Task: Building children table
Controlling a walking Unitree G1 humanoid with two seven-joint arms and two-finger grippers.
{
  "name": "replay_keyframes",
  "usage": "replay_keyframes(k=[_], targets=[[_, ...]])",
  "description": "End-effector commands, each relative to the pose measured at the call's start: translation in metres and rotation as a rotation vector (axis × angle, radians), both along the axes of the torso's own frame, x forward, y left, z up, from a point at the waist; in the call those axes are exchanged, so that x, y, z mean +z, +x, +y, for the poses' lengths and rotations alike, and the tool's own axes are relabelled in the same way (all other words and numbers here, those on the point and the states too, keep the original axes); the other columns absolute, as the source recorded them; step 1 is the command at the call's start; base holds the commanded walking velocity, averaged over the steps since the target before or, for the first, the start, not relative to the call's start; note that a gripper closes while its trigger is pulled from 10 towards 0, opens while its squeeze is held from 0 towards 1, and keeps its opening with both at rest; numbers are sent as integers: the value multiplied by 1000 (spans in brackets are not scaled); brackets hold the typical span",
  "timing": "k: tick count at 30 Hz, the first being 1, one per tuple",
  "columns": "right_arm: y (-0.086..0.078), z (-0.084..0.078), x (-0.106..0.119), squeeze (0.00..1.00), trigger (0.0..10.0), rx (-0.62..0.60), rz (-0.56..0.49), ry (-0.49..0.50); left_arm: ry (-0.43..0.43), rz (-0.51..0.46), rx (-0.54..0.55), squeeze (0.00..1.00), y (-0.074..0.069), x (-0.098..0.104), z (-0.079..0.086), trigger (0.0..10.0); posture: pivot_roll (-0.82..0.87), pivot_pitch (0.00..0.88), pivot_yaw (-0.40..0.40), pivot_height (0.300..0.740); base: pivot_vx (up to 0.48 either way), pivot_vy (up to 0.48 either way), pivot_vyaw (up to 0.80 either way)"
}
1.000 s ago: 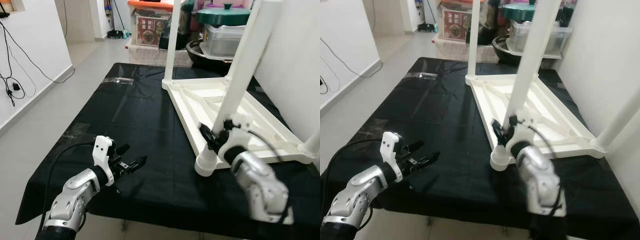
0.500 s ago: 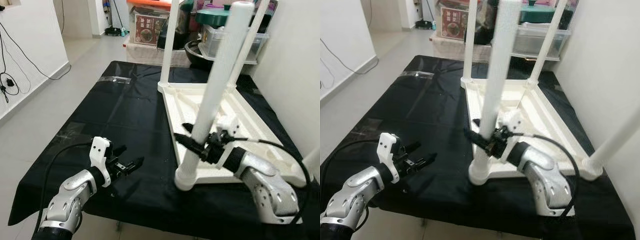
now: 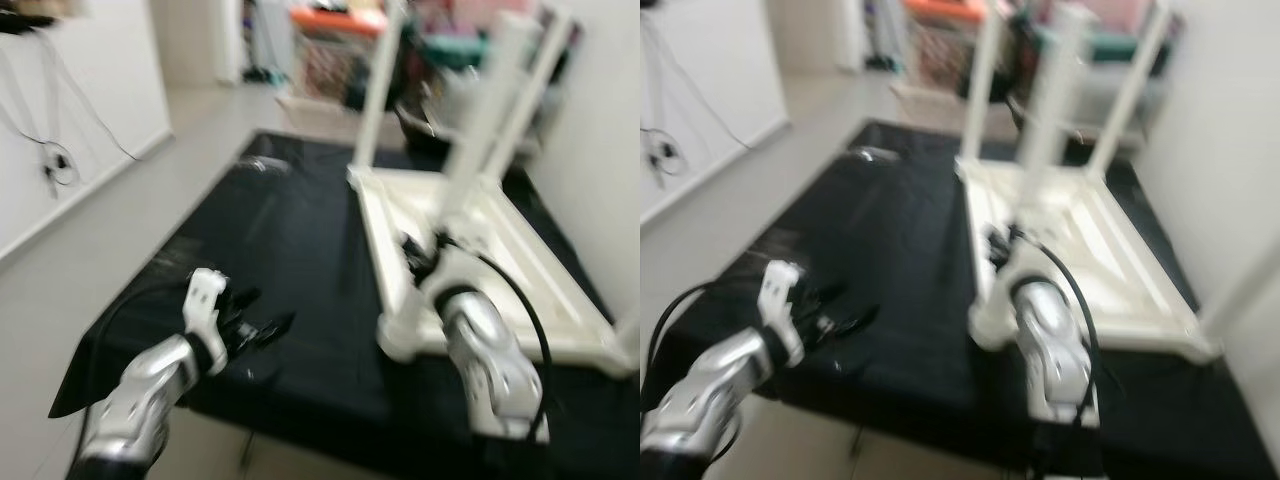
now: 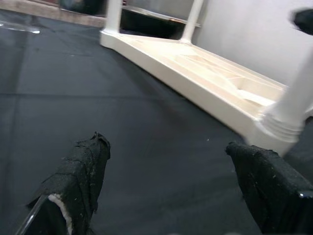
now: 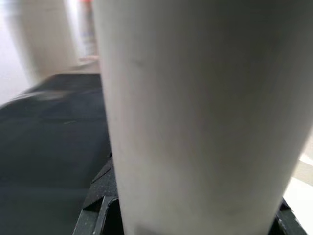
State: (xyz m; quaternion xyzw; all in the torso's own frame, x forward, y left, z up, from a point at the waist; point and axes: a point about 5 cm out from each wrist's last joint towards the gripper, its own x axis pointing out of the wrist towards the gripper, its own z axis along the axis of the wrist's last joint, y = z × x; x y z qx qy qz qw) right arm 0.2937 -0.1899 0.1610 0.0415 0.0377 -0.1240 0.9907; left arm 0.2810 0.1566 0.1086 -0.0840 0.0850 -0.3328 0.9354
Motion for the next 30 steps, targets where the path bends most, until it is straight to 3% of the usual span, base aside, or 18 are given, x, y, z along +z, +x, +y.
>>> replay_keyframes(k=[1,2,3,6,7,8,11,13,14,17,18,20,22,24,26,27,29,30], targets=[[-19,-11,-32,0,0,-118,187,3,-7,-11,-24,0,-2,2,-9,10000,92,0,-87,740,0,0,0],[-21,-4,-27,0,4000,-82,166,-6,-14,-7,-28,0,-3,1,-11,10000,90,0,-86,740,0,0,0],[-21,3,-23,0,10000,-32,145,-22,-17,-10,-21,0,-2,1,-14,10000,83,0,-82,740,0,0,0],[-20,7,-21,0,10000,6,133,-32,-18,-12,-14,0,-1,1,-15,10000,83,0,-82,740,0,0,0],[-20,8,-18,643,10000,10,105,-20,-23,-19,-2,0,1,2,-16,10000,84,0,-85,740,0,0,0],[-18,9,-11,1000,10000,30,68,14,-29,-30,17,0,2,6,-16,10000,87,0,-90,740,0,0,0],[-10,15,8,1000,10000,163,-29,33,-37,-51,44,0,3,11,-16,10000,89,0,-90,740,0,0,0],[-10,15,8,1000,10000,163,-29,33,-37,-51,44,0,3,11,-16,10000,89,0,-90,740,0,0,0],[-3,13,19,0,10000,271,-66,59,-39,-62,63,0,3,13,-15,10000,89,0,-84,740,0,0,0],[4,0,54,0,10000,535,-205,-20,-47,-84,98,0,5,17,-16,10000,89,0,-83,740,0,0,0],[4,0,54,0,10000,535,-205,-20,-47,-84,98,0,5,17,-16,10000,89,0,-83,740,0,0,0],[0,-6,69,0,10000,802,-246,-132,-41,-105,92,0,3,17,-19,10000,97,0,-90,740,0,0,0],[0,-6,69,0,10000,802,-246,-132,-41,-105,92,0,3,17,-19,10000,97,0,-90,740,0,0,0],[-6,1,53,0,10000,1024,-174,-174,-42,-120,70,0,-3,16,-24,10000,115,0,-102,740,0,0,0],[-8,6,43,0,10000,1102,-136,-173,-47,-124,63,0,-6,16,-26,10000,121,0,-105,740,0,0,0],[-8,14,33,0,4118,1161,-106,-173,-46,-127,65,0,-9,16,-27,10000,129,0,-108,740,0,0,0],[-7,19,27,0,4118,1192,-91,-174,-44,-129,69,0,-11,16,-28,10000,130,0,-109,740,0,0,0],[-5,23,22,0,0,1189,-74,-162,-46,-127,88,0,-11,15,-28,10000,133,0,-107,740,0,0,0]])
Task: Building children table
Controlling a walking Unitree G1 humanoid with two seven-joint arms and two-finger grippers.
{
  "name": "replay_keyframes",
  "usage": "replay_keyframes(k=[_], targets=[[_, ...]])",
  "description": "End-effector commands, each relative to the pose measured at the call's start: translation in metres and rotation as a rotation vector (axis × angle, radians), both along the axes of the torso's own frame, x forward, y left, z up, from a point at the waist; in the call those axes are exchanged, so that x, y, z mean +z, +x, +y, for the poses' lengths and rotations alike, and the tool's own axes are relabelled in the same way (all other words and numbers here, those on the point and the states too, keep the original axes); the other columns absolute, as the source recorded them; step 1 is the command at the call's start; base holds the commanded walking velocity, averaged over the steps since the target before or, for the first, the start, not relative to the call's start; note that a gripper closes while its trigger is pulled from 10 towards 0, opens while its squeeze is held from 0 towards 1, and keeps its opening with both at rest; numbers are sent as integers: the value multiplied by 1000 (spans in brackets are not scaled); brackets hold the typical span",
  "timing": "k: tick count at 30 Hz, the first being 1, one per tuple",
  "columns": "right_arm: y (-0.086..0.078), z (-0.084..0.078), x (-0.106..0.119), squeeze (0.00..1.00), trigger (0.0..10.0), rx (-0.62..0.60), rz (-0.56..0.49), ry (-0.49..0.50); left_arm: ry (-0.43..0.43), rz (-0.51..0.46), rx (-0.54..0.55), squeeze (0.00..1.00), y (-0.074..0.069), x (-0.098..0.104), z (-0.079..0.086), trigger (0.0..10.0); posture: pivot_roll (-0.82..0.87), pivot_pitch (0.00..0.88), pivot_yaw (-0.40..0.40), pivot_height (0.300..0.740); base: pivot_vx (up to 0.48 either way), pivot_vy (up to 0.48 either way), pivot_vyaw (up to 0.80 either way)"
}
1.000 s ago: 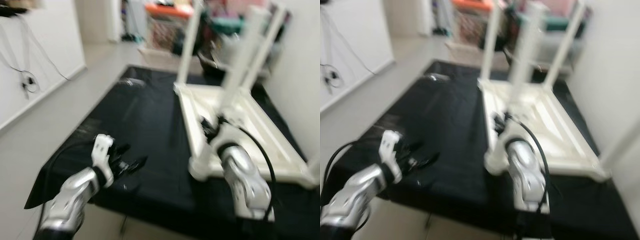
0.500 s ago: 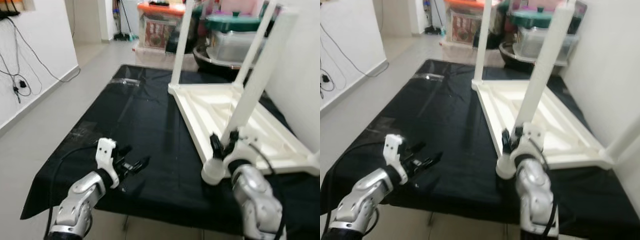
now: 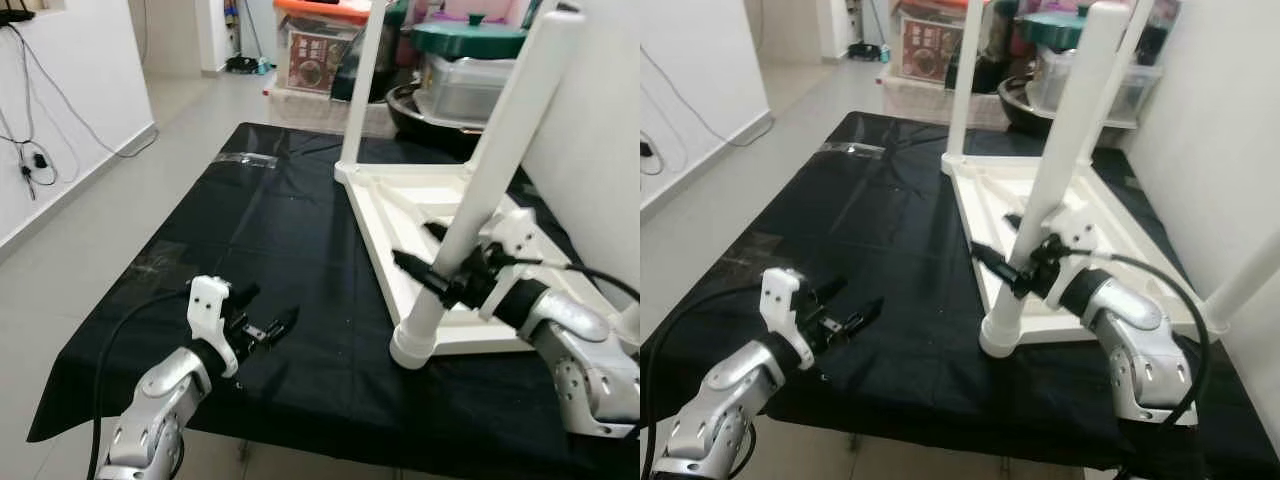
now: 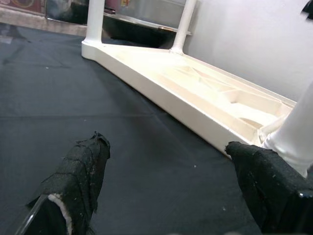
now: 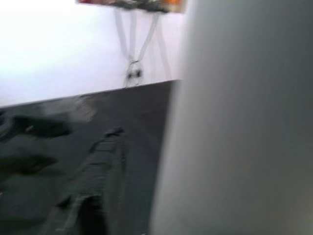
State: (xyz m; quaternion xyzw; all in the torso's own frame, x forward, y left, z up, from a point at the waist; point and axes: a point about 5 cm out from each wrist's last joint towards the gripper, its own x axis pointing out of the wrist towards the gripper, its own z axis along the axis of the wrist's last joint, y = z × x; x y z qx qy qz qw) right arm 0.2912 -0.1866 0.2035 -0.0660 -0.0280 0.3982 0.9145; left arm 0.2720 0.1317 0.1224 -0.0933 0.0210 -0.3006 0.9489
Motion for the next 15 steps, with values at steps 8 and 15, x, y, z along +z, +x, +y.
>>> replay_keyframes(k=[8,15], targets=[[36,-6,-43,0,0,-558,163,-53,36,-39,125,0,-1,4,6,10000,123,0,-96,740,0,0,0],[-6,-43,-49,0,0,-1237,236,144,92,-128,311,0,5,25,19,10000,110,0,-85,740,0,0,0]])
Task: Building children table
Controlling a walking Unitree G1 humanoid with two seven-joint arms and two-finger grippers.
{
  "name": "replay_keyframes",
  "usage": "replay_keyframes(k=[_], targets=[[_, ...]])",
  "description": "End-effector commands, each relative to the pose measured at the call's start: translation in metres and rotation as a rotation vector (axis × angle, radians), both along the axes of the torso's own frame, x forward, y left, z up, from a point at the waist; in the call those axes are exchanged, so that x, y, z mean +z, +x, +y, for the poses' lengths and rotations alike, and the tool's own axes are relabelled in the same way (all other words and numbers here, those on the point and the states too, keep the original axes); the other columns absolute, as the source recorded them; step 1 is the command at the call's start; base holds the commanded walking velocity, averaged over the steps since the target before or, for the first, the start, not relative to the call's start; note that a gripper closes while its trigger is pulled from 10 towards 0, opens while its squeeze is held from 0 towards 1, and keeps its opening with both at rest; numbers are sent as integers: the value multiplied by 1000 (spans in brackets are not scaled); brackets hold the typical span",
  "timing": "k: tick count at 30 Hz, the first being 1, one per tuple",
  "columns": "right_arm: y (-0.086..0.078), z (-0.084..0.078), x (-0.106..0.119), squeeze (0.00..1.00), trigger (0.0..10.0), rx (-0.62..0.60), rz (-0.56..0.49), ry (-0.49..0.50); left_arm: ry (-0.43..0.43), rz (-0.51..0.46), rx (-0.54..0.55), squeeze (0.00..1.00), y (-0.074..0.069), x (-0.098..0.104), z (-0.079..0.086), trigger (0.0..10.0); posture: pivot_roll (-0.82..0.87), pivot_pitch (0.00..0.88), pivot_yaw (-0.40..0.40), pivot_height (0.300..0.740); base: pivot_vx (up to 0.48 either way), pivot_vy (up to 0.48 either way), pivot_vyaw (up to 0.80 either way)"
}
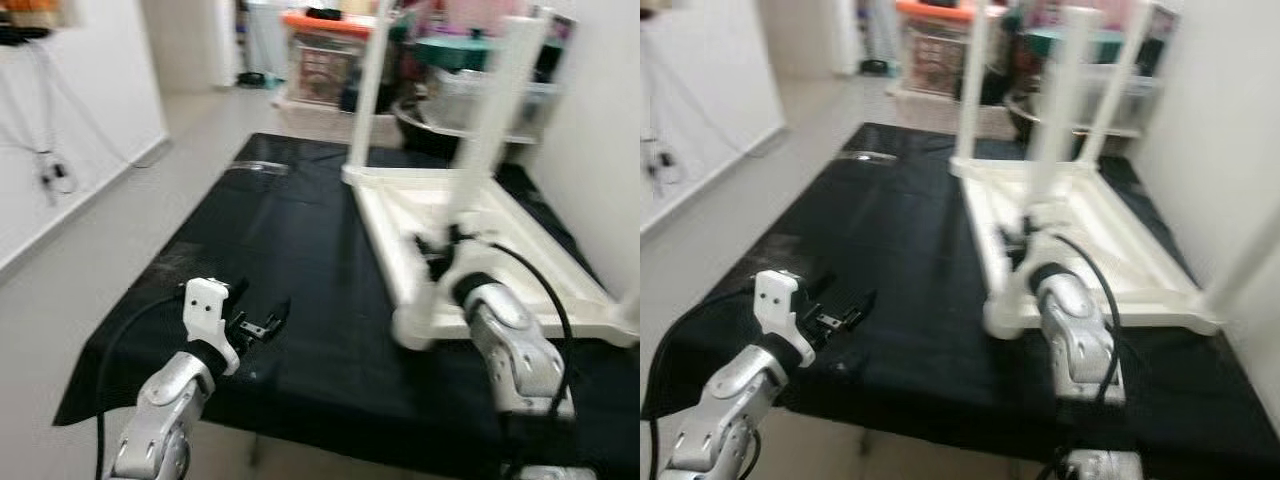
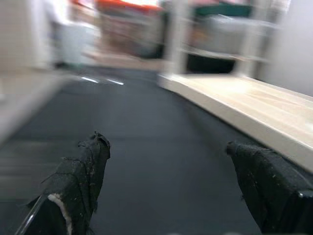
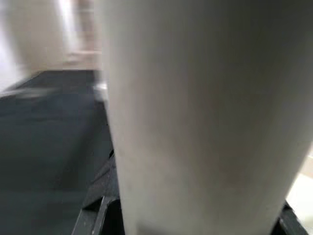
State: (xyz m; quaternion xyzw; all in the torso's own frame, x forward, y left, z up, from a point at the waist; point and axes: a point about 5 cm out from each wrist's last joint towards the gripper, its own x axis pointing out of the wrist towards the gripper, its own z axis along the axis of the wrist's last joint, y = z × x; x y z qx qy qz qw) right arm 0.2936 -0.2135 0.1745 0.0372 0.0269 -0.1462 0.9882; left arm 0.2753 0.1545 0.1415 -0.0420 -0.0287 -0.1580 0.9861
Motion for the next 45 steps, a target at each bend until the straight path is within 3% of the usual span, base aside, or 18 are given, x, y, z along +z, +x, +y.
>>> replay_keyframes(k=[1,5,6,10,11,17,18,24,25,28,29,30,31,32,33,42,43,45], targets=[[-19,-1,-18,0,0,-55,119,10,12,-37,48,0,2,10,0,10000,95,0,-69,740,0,0,0],[-28,19,-15,0,0,36,97,15,13,-45,78,0,-1,13,2,10000,88,0,-60,740,0,0,0],[-35,36,-12,0,10000,122,81,15,15,-49,101,0,-6,14,3,10000,86,0,-59,740,0,0,0],[-41,53,-8,0,10000,213,56,28,27,-54,130,0,-13,14,4,10000,86,0,-60,740,0,0,0],[-35,52,2,1000,10000,278,10,1,31,-52,178,0,-19,13,6,10000,97,0,-69,740,0,0,0],[-26,54,32,1000,10000,513,-77,-25,18,-31,242,0,-31,9,4,10000,108,0,-82,740,0,0,0],[-24,52,37,0,10000,610,-81,-32,17,-23,234,0,-32,7,3,10000,115,0,-84,740,0,0,0],[-26,43,44,0,10000,900,-105,-124,25,-3,173,0,-35,5,-2,10000,119,0,-85,740,0,0,0],[-22,36,29,0,10000,1062,-34,-189,63,34,54,0,-39,0,-9,10000,131,0,-82,740,0,0,0],[-15,36,18,0,10000,1113,11,-199,114,79,-46,0,-43,-6,-14,10000,137,0,-82,740,0,0,0],[-6,38,11,0,7843,1122,37,-196,163,130,-133,0,-47,-13,-16,10000,140,0,-83,740,0,0,0],[-6,38,11,0,7843,1122,37,-196,163,130,-133,0,-47,-13,-16,10000,140,0,-83,740,0,0,0],[2,40,7,0,4039,1108,48,-187,212,181,-198,0,-51,-20,-17,10000,146,0,-84,740,0,0,0],[2,40,7,0,4039,1108,48,-187,212,181,-198,0,-51,-20,-17,10000,146,0,-84,740,0,0,0],[10,44,7,0,0,1073,46,-166,225,222,-250,0,-55,-23,-16,10000,157,0,-89,740,0,0,0],[26,46,11,0,0,870,30,-67,228,305,-434,0,-67,-22,-13,10000,153,0,-81,740,0,0,0],[31,31,4,0,0,566,70,-26,237,329,-458,0,-67,-24,-12,10000,141,0,-70,740,0,0,0],[31,31,4,0,0,566,70,-26,237,329,-458,0,-67,-24,-12,10000,141,0,-70,740,0,0,0]])
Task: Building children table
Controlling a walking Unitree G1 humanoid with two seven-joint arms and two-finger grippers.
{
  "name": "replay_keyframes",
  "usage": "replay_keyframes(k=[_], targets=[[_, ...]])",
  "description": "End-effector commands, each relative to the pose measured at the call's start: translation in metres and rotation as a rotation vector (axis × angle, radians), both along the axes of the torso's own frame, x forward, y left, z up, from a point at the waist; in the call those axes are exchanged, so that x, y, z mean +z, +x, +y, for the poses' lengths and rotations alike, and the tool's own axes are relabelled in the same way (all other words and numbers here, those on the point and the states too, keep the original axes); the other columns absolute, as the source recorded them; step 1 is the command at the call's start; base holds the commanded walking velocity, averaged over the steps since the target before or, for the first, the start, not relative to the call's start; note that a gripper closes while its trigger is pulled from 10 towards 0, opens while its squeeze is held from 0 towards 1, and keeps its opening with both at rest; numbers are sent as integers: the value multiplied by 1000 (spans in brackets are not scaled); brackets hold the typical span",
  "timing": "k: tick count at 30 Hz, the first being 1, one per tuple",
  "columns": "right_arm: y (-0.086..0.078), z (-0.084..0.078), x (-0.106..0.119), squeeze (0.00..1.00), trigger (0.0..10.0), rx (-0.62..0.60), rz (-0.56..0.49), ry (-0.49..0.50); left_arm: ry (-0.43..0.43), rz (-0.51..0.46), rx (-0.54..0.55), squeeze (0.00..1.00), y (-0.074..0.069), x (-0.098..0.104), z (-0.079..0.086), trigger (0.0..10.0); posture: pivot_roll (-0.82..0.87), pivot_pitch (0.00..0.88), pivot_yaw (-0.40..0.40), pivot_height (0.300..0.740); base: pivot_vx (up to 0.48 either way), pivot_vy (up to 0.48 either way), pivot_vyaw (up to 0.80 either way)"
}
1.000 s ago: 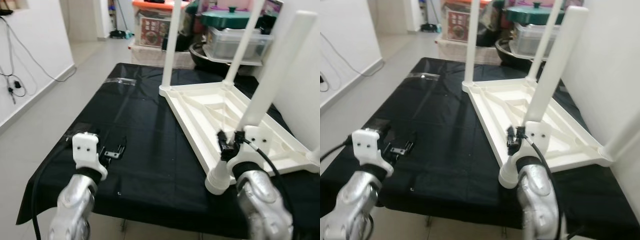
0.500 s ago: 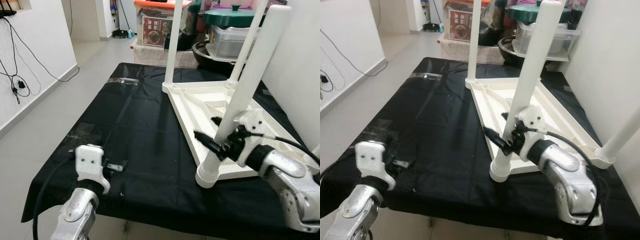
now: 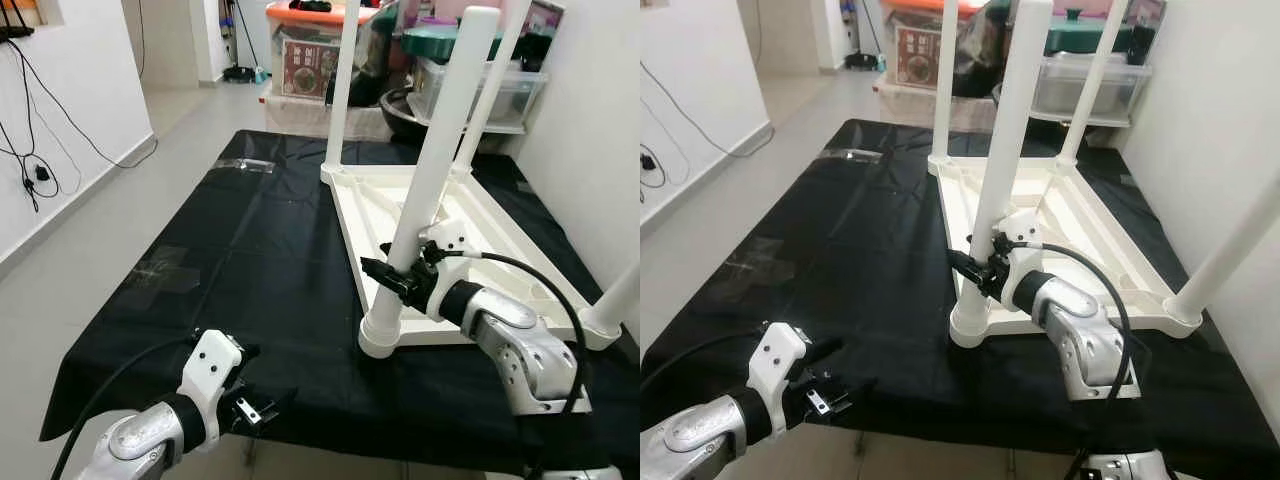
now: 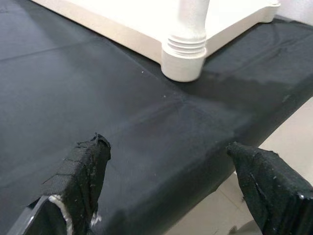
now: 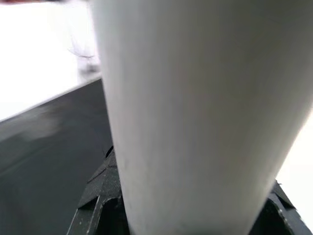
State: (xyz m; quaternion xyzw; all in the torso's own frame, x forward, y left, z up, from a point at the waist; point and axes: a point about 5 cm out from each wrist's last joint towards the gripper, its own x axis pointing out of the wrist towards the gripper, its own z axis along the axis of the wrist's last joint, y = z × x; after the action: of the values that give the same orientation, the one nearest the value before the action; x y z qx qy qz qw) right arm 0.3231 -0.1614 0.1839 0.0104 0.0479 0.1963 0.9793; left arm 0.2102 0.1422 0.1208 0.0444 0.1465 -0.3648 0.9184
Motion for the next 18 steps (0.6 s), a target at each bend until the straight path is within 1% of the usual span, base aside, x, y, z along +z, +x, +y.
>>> replay_keyframes(k=[1,2,3,4,5,6,8,9,10,11,12,13,14,15,16,17,18], targets=[[-3,-33,-15,0,0,-380,94,-9,13,42,-19,0,-2,-4,1,10000,141,0,-69,740,0,0,0],[-3,-33,-15,0,0,-380,94,-9,13,42,-19,0,-2,-4,1,10000,141,0,-69,740,0,0,0],[-15,-40,-24,0,0,-573,122,-30,15,55,-24,0,-1,-5,1,10000,135,0,-65,740,0,0,0],[-32,-39,-30,0,0,-696,139,-42,16,60,-28,0,-1,-5,1,10000,133,0,-67,740,0,0,0],[-44,-33,-30,0,0,-740,128,-61,14,65,-26,0,0,-4,2,10000,132,0,-68,740,0,0,0],[-51,-30,-29,0,0,-762,118,-70,13,67,-24,0,0,-4,3,10000,131,0,-64,740,0,0,0],[-51,-30,-29,0,0,-762,118,-70,13,67,-24,0,0,-4,3,10000,131,0,-64,740,0,0,0],[-54,-23,-27,0,0,-742,118,-73,10,67,-21,0,1,-3,3,10000,129,0,-60,740,0,0,0],[-53,-17,-22,0,10000,-693,93,-91,7,69,-19,0,3,-2,4,10000,127,0,-56,740,0,0,0],[-52,-13,-19,0,10000,-648,81,-105,5,70,-19,0,4,-1,4,10000,127,0,-56,740,0,0,0],[-51,-9,-17,0,10000,-616,72,-93,4,69,-22,0,5,-1,4,10000,118,0,-53,740,0,0,0],[-51,-9,-17,0,10000,-616,72,-93,4,69,-22,0,5,-1,4,10000,118,0,-53,740,0,0,0],[-48,-6,-14,0,10000,-594,57,-75,4,70,-26,0,7,0,4,10000,116,0,-54,740,0,0,0],[-46,-4,-10,0,10000,-566,35,-80,5,71,-28,0,8,-1,4,10000,115,0,-54,740,0,0,0],[-42,-6,-4,1000,10000,-544,11,-29,4,70,-26,0,10,-1,5,10000,116,0,-56,740,0,0,0],[-36,-13,2,1000,10000,-535,-19,-36,3,69,-25,0,11,-1,5,10000,116,0,-56,740,0,0,0],[-36,-13,2,1000,10000,-535,-19,-36,3,69,-25,0,11,-1,5,10000,116,0,-56,740,0,0,0]])
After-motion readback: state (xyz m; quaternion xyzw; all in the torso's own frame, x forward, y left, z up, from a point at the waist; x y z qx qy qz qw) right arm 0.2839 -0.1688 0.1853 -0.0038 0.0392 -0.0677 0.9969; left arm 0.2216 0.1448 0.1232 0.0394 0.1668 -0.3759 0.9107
